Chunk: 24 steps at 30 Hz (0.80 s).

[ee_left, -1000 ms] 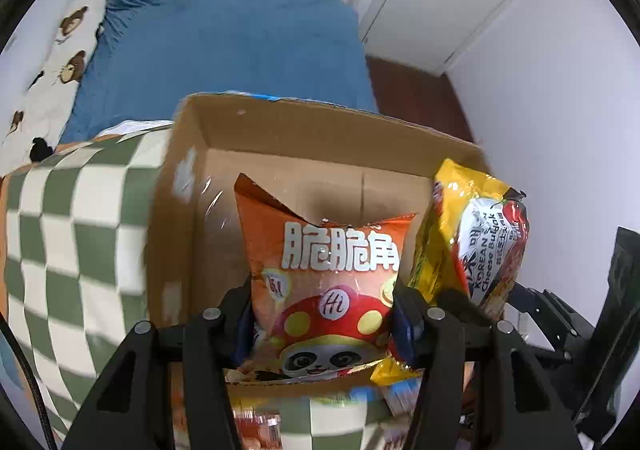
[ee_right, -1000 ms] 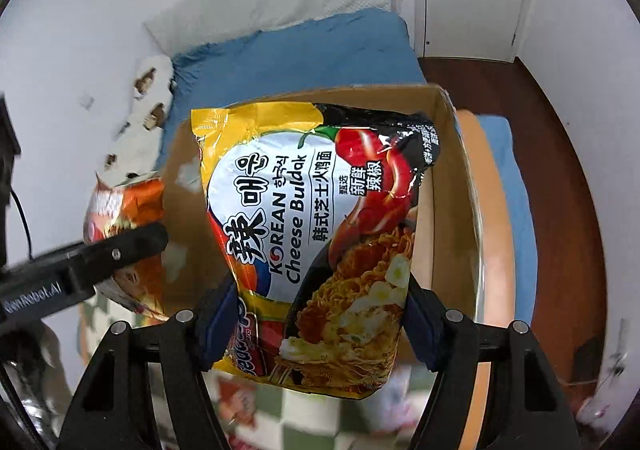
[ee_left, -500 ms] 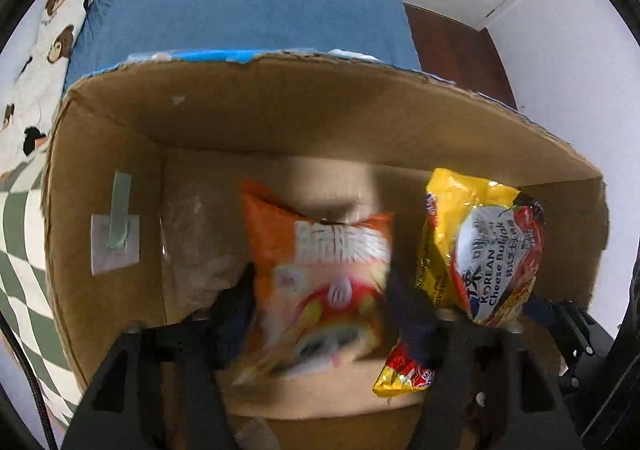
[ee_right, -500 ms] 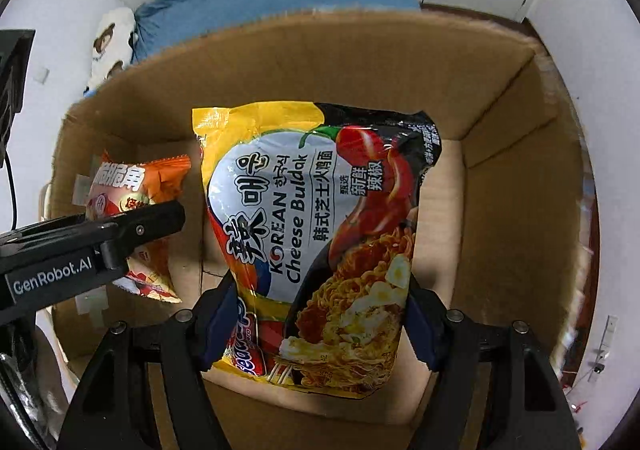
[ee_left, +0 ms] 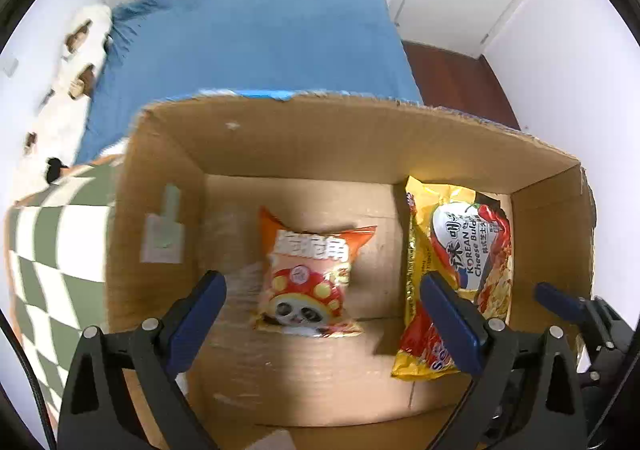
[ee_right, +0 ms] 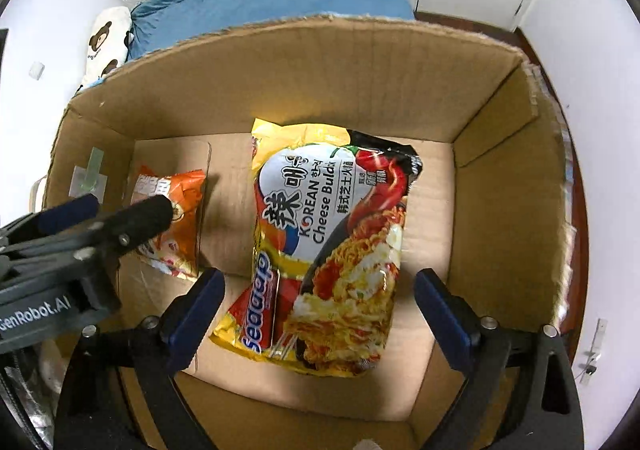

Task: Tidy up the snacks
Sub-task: 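Carry both packets into the cardboard box and open both tools to release, then grasp the cranberry oat cookie bag with the left tool while the right tool grasps the Franzzi pack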

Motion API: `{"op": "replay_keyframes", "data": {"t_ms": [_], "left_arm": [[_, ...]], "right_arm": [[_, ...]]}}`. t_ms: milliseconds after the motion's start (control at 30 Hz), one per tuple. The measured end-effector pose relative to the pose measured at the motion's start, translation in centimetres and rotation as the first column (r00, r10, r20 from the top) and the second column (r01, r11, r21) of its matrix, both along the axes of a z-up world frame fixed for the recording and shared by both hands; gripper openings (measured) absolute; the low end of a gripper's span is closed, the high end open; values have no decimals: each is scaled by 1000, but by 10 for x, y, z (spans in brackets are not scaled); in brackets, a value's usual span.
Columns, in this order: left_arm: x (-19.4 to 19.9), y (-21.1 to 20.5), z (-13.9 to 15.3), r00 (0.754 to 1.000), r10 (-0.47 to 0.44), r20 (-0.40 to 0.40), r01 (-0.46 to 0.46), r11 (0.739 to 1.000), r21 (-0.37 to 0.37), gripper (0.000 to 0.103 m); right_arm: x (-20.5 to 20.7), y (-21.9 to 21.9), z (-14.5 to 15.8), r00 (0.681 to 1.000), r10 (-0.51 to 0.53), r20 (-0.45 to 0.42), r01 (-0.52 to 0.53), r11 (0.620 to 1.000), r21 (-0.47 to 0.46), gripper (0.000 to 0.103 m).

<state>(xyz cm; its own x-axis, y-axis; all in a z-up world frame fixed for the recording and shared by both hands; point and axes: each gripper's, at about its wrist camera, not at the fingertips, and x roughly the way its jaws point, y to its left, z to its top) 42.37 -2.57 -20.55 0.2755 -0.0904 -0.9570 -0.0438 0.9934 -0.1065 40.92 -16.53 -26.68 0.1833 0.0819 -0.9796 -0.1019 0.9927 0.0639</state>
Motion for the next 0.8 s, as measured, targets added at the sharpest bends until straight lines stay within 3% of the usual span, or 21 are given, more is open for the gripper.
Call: {"op": "replay_keyframes", "data": {"t_ms": [400, 800], "left_arm": [[-58, 6, 72, 979, 12, 202, -31, 995, 90, 99], [-134, 13, 133, 938, 22, 346, -53, 995, 80, 99]], "right_arm": [[-55, -9, 101, 979, -31, 203, 37, 999, -25, 97], [-133, -7, 183, 927, -30, 374, 39, 999, -17, 97]]}}
